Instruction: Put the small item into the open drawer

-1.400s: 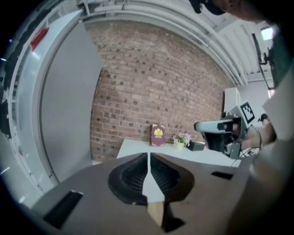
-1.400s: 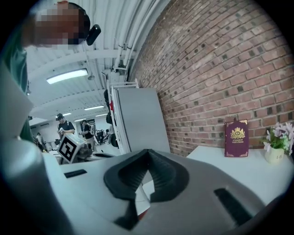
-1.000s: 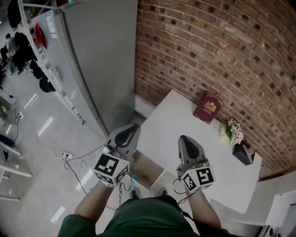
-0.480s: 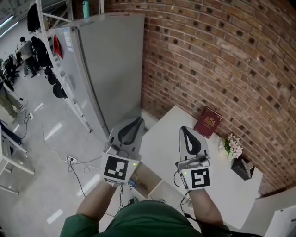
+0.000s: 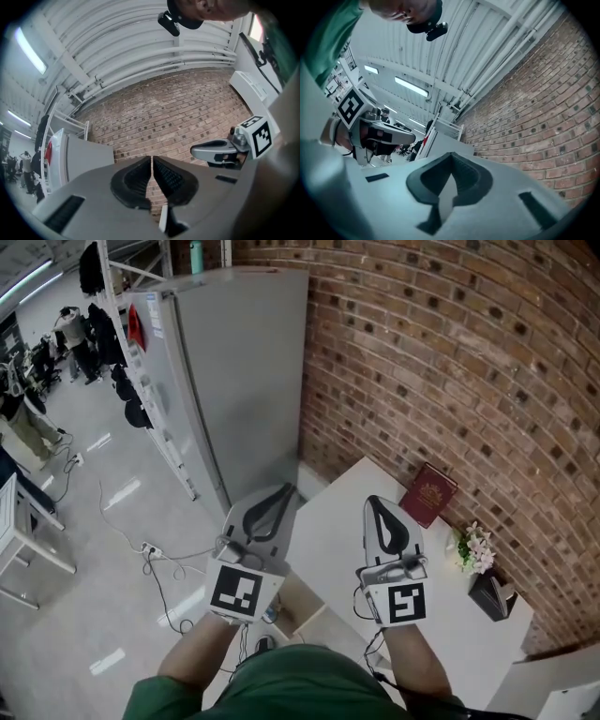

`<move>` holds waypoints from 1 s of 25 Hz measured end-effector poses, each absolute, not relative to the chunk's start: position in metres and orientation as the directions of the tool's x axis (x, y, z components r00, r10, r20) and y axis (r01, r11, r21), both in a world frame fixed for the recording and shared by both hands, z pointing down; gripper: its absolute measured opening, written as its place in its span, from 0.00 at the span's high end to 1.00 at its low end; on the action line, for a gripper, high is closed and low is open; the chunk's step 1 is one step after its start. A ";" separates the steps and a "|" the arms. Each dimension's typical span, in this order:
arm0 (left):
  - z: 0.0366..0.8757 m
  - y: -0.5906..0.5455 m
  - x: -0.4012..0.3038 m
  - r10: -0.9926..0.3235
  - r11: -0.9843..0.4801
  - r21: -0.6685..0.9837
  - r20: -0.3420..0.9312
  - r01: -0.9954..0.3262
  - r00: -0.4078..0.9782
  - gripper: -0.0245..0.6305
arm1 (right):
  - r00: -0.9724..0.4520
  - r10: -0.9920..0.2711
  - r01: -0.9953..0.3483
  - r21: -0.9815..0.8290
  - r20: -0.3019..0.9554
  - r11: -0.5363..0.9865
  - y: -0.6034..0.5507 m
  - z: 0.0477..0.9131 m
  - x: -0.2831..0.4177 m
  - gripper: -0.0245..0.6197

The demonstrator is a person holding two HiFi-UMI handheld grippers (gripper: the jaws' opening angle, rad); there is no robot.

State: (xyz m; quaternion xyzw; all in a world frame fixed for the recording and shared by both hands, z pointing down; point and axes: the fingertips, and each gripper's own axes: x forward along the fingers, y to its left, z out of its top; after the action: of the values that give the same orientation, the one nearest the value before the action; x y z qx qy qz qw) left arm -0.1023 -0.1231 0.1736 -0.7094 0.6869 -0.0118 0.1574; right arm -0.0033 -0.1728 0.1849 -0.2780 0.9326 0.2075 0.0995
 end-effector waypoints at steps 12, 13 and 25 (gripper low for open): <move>0.181 -0.110 -0.094 -0.980 0.052 -0.177 -0.197 -0.983 -0.016 0.95 | -0.872 -0.412 -0.483 0.331 -0.265 0.811 -0.168 0.193 0.001 0.96; 0.181 -0.109 -0.094 -0.980 0.057 -0.177 -0.198 -0.983 -0.022 0.95 | -0.875 -0.407 -0.478 0.329 -0.262 0.814 -0.167 0.194 0.001 0.96; 0.192 -0.102 -0.086 -0.984 0.069 -0.178 -0.177 -0.982 -0.037 0.95 | -0.880 -0.402 -0.467 0.307 -0.252 0.830 -0.165 0.202 0.012 0.96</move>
State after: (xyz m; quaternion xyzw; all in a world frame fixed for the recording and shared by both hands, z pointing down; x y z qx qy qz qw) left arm -0.0858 -0.1016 0.1924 -0.6822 0.7201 -0.0040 0.1264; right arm 0.0123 -0.1647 0.2024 -0.2280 0.9523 0.1822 0.0889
